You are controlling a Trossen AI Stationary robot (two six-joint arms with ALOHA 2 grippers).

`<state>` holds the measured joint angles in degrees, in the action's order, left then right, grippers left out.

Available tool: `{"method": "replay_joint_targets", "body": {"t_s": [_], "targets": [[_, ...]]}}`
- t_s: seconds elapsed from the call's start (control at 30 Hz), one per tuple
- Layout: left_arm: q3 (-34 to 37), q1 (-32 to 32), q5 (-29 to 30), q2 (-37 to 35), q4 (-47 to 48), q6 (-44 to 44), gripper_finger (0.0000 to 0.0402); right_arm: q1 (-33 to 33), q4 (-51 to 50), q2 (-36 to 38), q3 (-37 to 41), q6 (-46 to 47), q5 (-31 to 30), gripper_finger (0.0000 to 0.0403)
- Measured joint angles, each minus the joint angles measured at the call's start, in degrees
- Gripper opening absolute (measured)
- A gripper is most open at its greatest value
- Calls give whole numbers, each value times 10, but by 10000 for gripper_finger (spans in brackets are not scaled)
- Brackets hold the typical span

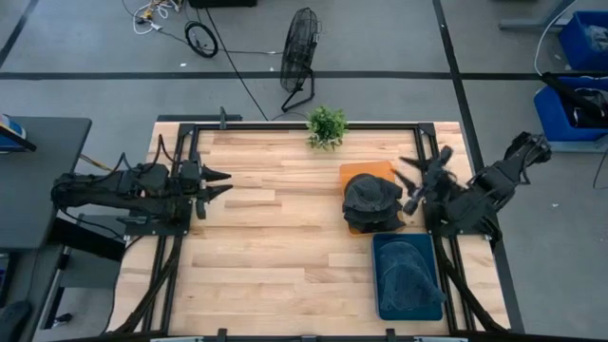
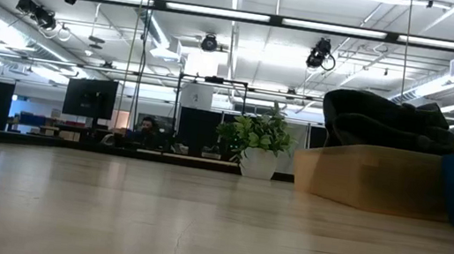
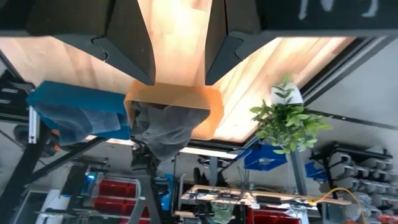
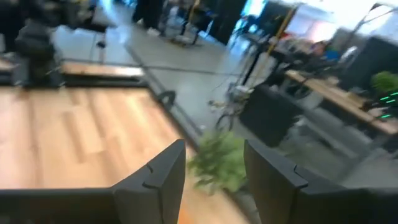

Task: Pick & Place hat
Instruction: Return to Home Position

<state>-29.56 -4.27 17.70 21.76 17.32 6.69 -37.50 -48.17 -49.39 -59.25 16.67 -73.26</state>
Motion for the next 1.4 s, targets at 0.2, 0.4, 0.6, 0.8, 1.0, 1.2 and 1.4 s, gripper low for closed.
{"method": "replay_joint_targets", "body": {"t_s": [0.2, 0.4, 0.6, 0.8, 1.0, 1.2, 1.4], "targets": [[0, 0, 3, 0, -4, -18, 142, 62, 198, -4, 51, -148, 174, 169], [0, 0, 3, 0, -32, -14, 142, 183, 415, -2, 67, -388, 564, 169], [0, 0, 5, 0, -5, -30, 142, 315, 313, 1, 82, -244, 578, 169], [0, 27, 31, -19, 1, -29, 142, 430, 455, 2, 195, -238, 740, 169], [0, 51, 31, -49, 24, -29, 142, 513, 600, 7, 302, -229, 839, 169], [0, 54, 31, -100, 56, -35, 142, 569, 653, 43, 365, -216, 924, 169], [0, 54, 30, -163, 88, -39, 142, 602, 650, 104, 389, -230, 951, 169]]}}
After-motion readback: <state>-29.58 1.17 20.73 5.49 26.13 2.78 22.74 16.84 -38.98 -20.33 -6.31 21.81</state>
